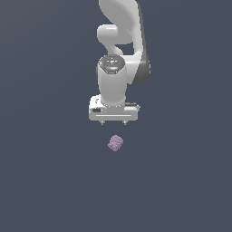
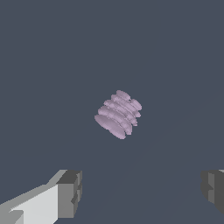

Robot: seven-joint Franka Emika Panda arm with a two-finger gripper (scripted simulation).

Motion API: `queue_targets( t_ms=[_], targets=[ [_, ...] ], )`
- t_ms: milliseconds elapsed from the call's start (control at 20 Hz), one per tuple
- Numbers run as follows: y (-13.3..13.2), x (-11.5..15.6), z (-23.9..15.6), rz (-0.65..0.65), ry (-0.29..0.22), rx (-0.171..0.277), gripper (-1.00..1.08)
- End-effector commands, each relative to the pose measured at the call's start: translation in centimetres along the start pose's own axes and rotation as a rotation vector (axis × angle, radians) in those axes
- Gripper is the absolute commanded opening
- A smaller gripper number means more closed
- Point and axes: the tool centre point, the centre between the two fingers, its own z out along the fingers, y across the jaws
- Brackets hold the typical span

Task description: Pick up the object and move it to a goal position.

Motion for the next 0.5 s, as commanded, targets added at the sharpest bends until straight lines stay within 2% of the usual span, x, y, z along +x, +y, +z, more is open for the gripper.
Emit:
queue_targets(
  t_ms=[0, 450],
  targets=[
    [0.0, 0.0, 0.0, 0.0, 0.0, 0.0, 1.0],
    [-2.0, -0.4, -0.5, 0.02, -0.012, 0.028, 1.0]
  ],
)
